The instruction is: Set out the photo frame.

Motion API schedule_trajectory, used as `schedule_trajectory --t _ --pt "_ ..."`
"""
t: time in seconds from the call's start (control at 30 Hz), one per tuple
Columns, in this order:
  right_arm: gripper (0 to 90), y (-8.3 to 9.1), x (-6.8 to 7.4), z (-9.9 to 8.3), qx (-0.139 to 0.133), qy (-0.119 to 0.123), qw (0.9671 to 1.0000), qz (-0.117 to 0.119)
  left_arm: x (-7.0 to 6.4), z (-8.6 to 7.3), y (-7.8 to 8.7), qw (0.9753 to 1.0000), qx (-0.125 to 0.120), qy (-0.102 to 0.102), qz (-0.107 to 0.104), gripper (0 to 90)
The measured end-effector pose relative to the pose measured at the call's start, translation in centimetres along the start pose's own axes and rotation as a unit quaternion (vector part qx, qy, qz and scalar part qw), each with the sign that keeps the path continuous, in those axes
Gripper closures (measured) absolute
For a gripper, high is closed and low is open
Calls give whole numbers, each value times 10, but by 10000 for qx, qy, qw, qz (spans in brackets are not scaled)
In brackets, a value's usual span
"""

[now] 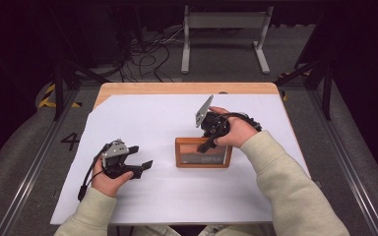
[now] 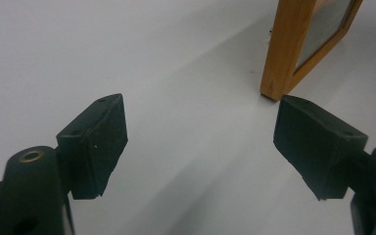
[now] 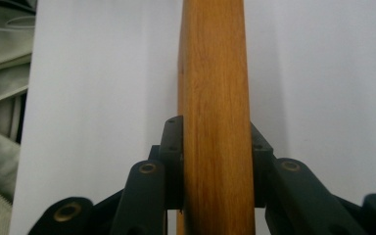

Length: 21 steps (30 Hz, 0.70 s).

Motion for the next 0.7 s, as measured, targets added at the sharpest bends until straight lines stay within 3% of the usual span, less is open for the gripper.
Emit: schedule_trajectory --t 0.13,0.37,0.53,0.7 --pt "636 5 -12 -1 -135 -180 9991 -349 -1 -1 -1 10000 37 -24 -46 204" --pt "501 7 -20 -3 -270 -372 9971 -610 -1 -1 -1 10000 38 -12 -49 201" --pt "368 13 -27 -4 -394 -563 9938 -879 -1 -1 -1 10000 38 -18 -46 199" --pt "307 21 -28 -5 -621 -655 9900 -1085 -1 0 0 10000 14 -3 -41 196"
Point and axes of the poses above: each handheld gripper's, and its own axes: y roughly backward along the jaws, z roughly out of its top, x roughly to its left, the point moved 10 cm from there along -y, roughly forward along the jaws, and after that the axes turned 4 degrees about y, right-handed, at the moved point
